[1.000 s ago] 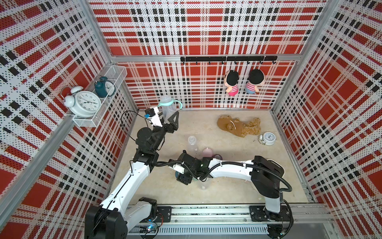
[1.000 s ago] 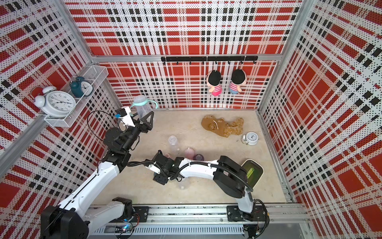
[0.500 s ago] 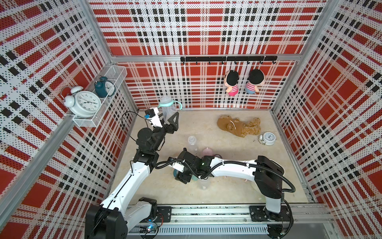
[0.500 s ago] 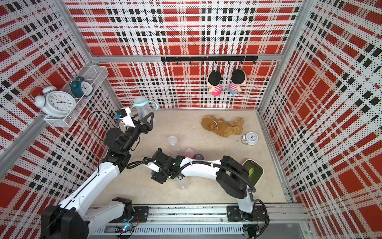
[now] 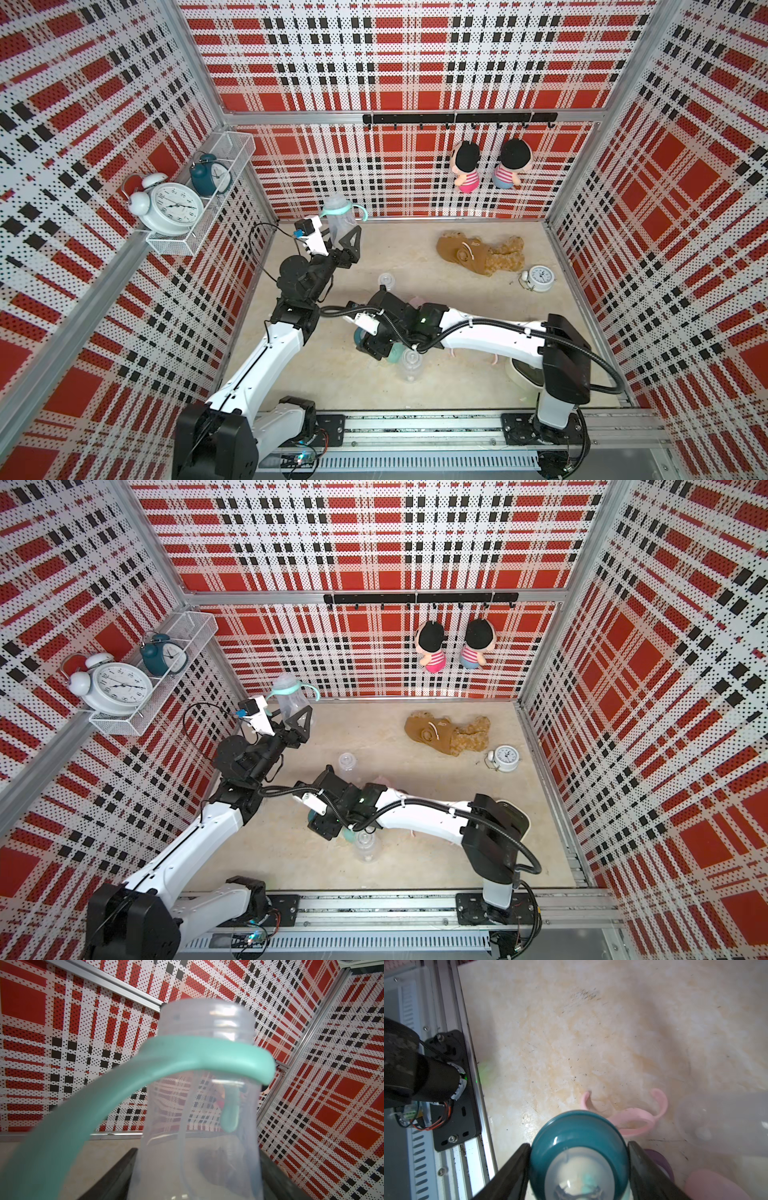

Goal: Assemble the baby bottles
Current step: Pick up the nipple from the center of the board, then close the nipple on the baby bottle.

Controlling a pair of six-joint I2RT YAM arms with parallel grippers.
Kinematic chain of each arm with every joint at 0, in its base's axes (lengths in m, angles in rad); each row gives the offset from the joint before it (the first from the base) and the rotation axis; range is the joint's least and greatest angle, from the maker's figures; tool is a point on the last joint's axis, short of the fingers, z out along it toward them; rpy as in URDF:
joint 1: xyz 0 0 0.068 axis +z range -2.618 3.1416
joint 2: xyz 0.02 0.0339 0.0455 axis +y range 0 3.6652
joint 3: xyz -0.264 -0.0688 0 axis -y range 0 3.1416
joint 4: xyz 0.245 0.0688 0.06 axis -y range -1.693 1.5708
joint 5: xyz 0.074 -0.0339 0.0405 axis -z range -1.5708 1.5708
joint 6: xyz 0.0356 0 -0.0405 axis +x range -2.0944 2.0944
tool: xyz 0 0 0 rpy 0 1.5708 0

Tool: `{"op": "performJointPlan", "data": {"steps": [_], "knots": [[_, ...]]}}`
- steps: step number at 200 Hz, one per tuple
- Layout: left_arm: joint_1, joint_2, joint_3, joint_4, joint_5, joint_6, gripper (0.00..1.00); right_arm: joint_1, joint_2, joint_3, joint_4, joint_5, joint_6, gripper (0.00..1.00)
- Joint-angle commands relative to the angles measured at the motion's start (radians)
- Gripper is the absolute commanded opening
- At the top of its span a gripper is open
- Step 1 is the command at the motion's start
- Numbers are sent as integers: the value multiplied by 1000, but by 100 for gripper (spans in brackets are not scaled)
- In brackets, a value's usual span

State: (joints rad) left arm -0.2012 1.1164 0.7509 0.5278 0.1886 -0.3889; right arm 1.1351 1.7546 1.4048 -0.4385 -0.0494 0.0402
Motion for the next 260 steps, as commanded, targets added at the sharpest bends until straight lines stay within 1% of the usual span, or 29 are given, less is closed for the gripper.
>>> {"op": "performJointPlan", "data": {"steps": [1, 26, 57, 80, 82, 86, 109, 134, 152, 169, 201, 219, 260], "knots": [[9, 12, -16, 81, 37, 1, 0, -40, -119, -54, 23, -24, 27, 65], [7, 27, -26, 116, 77, 2, 0, -64, -186, -90, 11, -15, 31, 65], [-5, 37, -59, 169, 141, 17, 0, -124, -271, -104, -25, -21, 38, 65], [-38, 37, -87, 176, 149, 100, 0, -186, -336, -90, -92, -51, 54, 65], [-64, 37, -90, 176, 148, 107, 0, -190, -340, -88, -100, -53, 55, 65], [-82, 35, -96, 176, 144, 122, 0, -199, -351, -82, -114, -54, 60, 65], [-150, 28, -130, 176, 126, 194, 0, -239, -412, -44, -217, -45, 87, 66], [-219, 39, -149, 176, 138, 265, 0, -267, -454, 29, -352, -41, 114, 67], [-268, 49, -163, 176, 136, 317, 0, -280, -471, 100, -440, -49, 132, 67], [-295, 63, -171, 176, 133, 353, 0, -292, -483, 156, -504, -68, 146, 68], [-352, 75, -188, 176, 128, 441, 0, -319, -461, 277, -619, -76, 155, 69], [-381, 84, -198, 176, 120, 496, 0, -327, -442, 323, -653, -76, 150, 69], [-426, 103, -219, 177, 115, 563, 0, -366, -379, 382, -680, -99, 129, 69]]}}
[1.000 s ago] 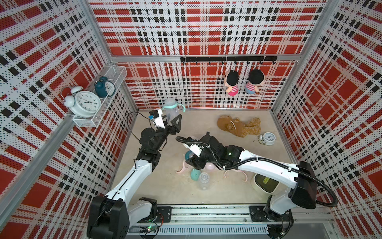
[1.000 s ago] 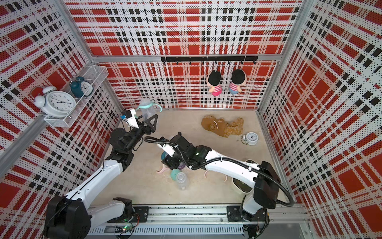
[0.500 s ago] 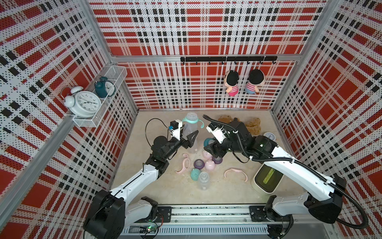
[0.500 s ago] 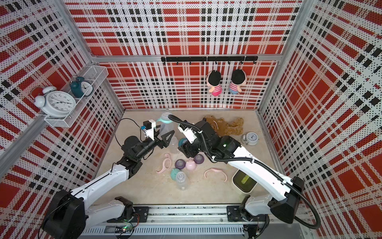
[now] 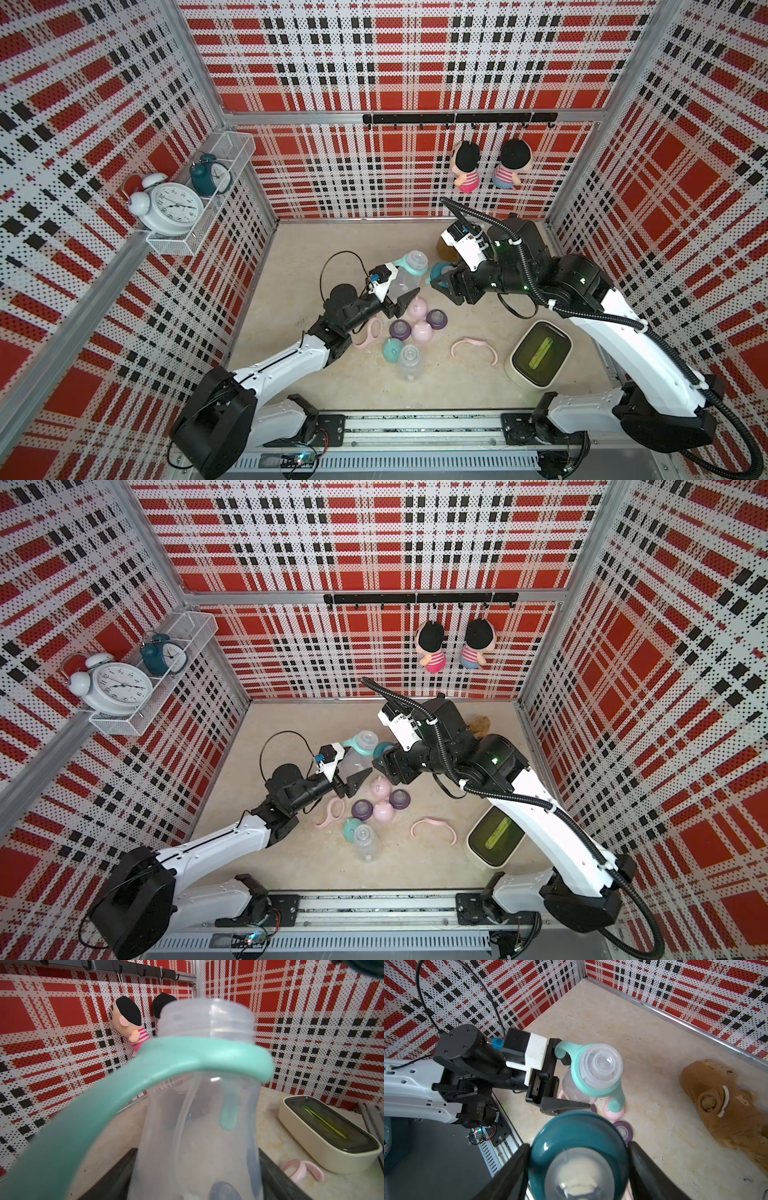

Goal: Assemble the baby bottles
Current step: Close the nipple on the baby bottle.

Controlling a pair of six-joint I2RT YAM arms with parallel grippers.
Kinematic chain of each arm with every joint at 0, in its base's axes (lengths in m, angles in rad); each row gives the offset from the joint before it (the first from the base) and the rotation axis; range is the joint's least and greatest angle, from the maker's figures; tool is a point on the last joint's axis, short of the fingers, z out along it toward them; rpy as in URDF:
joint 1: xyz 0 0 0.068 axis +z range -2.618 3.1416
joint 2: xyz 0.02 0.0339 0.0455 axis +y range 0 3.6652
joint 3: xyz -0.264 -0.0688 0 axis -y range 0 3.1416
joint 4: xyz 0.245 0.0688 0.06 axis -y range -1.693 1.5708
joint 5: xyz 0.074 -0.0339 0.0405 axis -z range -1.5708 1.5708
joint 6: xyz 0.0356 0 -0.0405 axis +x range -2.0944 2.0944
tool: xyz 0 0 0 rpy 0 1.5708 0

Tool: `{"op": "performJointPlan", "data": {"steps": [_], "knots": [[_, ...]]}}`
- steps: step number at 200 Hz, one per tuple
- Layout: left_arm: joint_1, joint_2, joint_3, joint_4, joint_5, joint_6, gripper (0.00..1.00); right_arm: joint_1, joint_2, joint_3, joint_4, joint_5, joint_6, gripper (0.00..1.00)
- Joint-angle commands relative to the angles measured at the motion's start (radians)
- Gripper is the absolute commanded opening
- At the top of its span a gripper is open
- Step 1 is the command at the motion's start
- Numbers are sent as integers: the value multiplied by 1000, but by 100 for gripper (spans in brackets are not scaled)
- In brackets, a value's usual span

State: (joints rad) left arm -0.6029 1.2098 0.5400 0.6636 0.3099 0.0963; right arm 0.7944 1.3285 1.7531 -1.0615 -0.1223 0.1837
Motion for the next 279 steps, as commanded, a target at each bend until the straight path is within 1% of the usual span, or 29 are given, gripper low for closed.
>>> {"op": "performJointPlan", "data": {"steps": [1, 20, 52, 82, 123, 152, 199, 279], "knots": [[-25, 10, -8, 43, -6, 79, 0, -26, 47, 35, -57, -27, -15, 69], [-48, 16, -12, 51, -11, 99, 0, -43, 85, 60, -62, -43, -32, 69], [-91, 17, -28, 61, -57, 146, 0, -53, 153, 107, -84, -65, -33, 69], [-107, 23, -47, 94, -75, 154, 0, -55, 185, 112, -87, -71, -32, 69], [-112, 10, -88, 150, -68, 157, 0, -74, 173, 78, -71, -90, -35, 69], [-112, 3, -97, 167, -65, 159, 0, -90, 157, 40, -49, -140, -38, 69], [-113, -3, -104, 185, -63, 158, 0, -93, 148, -2, -28, -173, -44, 69], [-131, -2, -121, 212, -107, 177, 0, -103, 150, -18, -9, -207, -51, 69]]}}
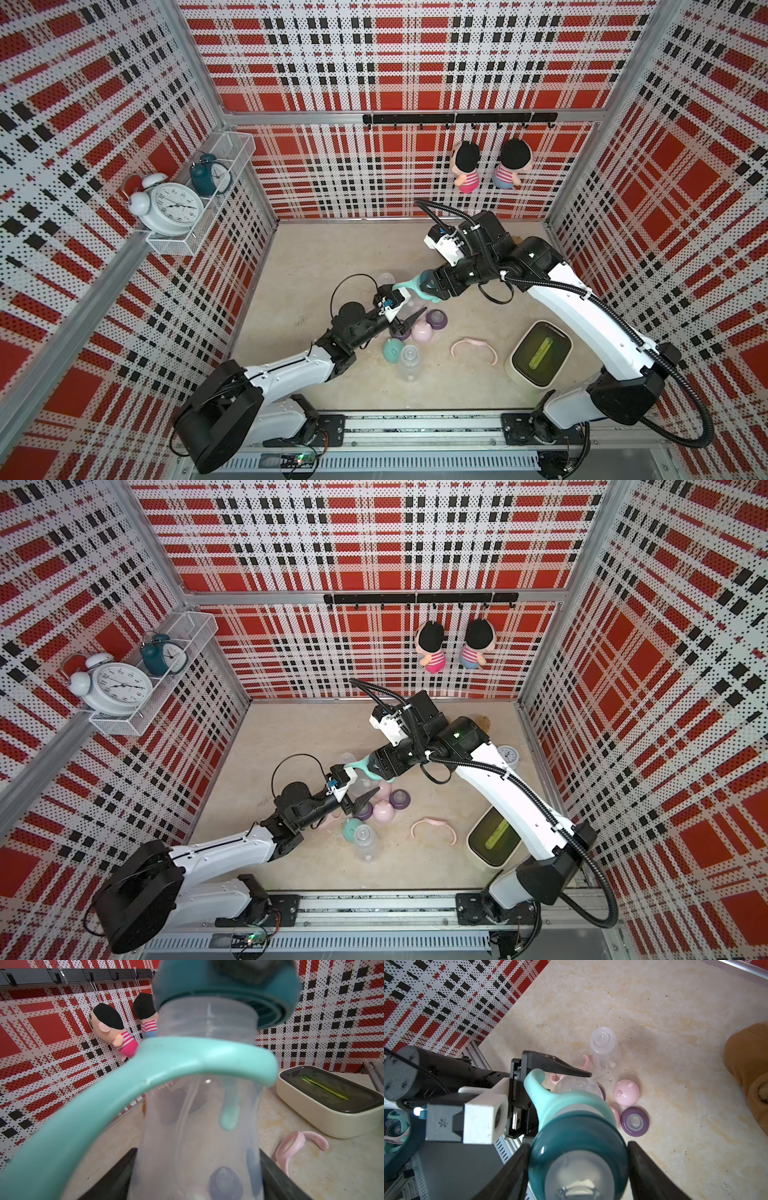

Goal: Assemble the baby bottles
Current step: Close the nipple on the baby bottle.

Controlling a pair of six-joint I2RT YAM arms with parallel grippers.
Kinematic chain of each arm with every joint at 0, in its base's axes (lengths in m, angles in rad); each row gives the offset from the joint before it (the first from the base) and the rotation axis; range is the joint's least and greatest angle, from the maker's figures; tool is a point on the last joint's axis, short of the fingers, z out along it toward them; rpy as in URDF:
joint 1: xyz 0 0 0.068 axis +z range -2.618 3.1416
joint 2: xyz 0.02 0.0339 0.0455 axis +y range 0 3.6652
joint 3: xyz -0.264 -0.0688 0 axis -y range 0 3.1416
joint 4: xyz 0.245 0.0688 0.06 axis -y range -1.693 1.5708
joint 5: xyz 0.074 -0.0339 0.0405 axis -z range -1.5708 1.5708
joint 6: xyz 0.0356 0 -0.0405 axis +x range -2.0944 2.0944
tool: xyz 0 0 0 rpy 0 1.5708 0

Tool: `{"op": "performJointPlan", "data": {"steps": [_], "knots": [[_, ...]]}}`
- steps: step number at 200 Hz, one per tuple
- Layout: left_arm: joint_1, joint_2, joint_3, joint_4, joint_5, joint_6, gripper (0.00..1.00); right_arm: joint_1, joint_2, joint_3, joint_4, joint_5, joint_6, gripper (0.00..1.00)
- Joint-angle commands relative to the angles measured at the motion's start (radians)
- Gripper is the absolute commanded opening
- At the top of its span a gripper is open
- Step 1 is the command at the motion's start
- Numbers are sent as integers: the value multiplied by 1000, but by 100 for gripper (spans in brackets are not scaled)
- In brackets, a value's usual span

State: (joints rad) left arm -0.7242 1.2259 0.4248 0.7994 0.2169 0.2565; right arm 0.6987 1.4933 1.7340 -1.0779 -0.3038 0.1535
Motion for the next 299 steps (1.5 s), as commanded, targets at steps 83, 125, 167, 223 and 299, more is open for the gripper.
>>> {"op": "performJointPlan", "data": {"steps": [83, 125, 167, 223, 299], "knots": [[-37, -8, -6, 77, -64, 52, 0, -10, 8, -13, 16, -39, -29, 69], [-40, -22, -33, 119, -76, 55, 0, -14, 5, -43, 22, -47, -41, 70], [-38, -23, -38, 124, -68, 49, 0, -15, -8, -65, 35, -64, -49, 70], [-48, -12, -33, 133, -97, 70, 0, -19, -2, -53, 22, -69, -57, 70], [-131, 51, 53, 138, -287, 28, 0, -19, 9, -74, 48, -29, 187, 66]]}}
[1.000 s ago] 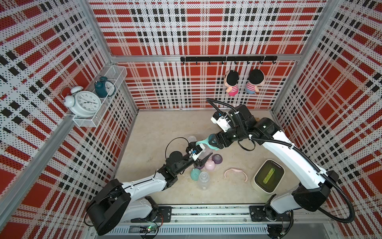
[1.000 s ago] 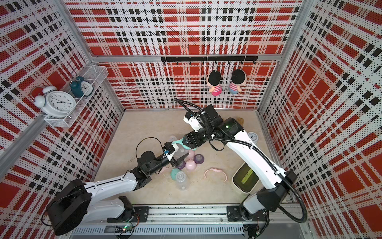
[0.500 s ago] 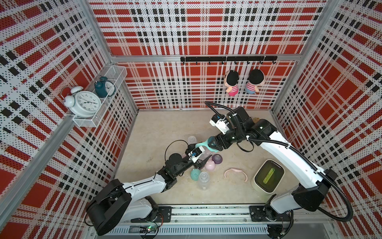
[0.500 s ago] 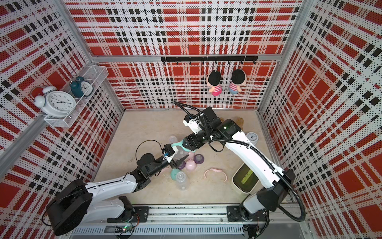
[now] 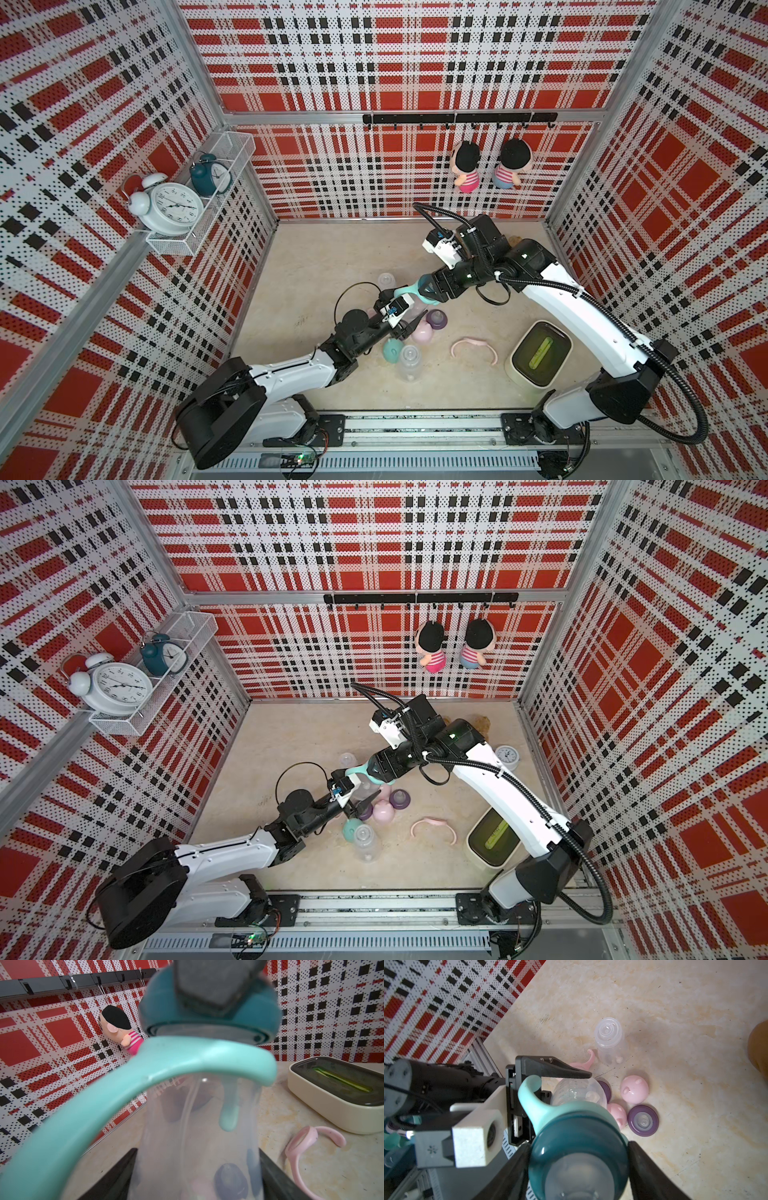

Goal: Assemble the baby bottles
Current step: Close the nipple on the baby bottle.

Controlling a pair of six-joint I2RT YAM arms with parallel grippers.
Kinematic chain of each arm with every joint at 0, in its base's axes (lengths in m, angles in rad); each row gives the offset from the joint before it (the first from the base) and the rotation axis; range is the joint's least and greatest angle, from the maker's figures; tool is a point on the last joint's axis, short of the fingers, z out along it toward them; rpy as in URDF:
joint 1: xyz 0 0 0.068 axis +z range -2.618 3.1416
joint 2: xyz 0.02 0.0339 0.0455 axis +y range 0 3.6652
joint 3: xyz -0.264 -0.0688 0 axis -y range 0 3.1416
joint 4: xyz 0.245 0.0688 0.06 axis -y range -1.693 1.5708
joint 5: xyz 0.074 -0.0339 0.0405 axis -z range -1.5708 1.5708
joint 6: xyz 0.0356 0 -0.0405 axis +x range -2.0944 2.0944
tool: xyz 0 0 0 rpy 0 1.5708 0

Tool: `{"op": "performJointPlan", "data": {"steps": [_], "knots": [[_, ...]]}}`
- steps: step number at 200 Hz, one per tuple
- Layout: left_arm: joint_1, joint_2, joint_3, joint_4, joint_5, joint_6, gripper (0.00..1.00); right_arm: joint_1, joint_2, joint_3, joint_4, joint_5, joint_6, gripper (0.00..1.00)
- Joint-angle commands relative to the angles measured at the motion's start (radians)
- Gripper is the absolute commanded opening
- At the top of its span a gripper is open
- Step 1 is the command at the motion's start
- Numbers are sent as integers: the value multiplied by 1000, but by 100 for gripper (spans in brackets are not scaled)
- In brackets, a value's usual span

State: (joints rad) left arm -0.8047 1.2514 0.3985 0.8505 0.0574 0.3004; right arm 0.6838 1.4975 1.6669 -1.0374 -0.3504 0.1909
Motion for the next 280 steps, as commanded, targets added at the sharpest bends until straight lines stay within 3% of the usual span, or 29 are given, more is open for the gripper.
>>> {"op": "performJointPlan", "data": {"steps": [1, 18, 62, 78, 91, 114, 136, 198, 245, 280], "knots": [[-53, 27, 81, 87, -134, -14, 0, -4, 4, -6, 8, 19, 157, 66], [-93, 62, 118, 87, -230, 5, 0, -4, -9, -22, 38, 51, 295, 65], [-105, 115, 180, 80, -264, -2, 0, -10, 1, 42, -30, 158, 545, 65], [-106, 124, 199, 62, -261, -8, 0, -10, 1, 48, -23, 149, 593, 67], [-106, 131, 207, 56, -252, -10, 0, -10, 18, 73, -30, 135, 593, 74], [-104, 141, 220, 35, -235, -11, 0, -10, 29, 129, -45, 138, 542, 93], [-88, 141, 231, 3, -186, -21, 0, -10, -34, 123, 12, 194, 478, 99], [50, 99, 237, -27, 119, -136, 0, -10, -322, -196, 395, 172, 245, 95], [111, 48, 210, -25, 301, -155, 0, -10, -368, -343, 510, 51, 72, 95], [172, 39, 209, -25, 484, -244, 0, -10, -450, -488, 647, 10, -20, 92]]}}
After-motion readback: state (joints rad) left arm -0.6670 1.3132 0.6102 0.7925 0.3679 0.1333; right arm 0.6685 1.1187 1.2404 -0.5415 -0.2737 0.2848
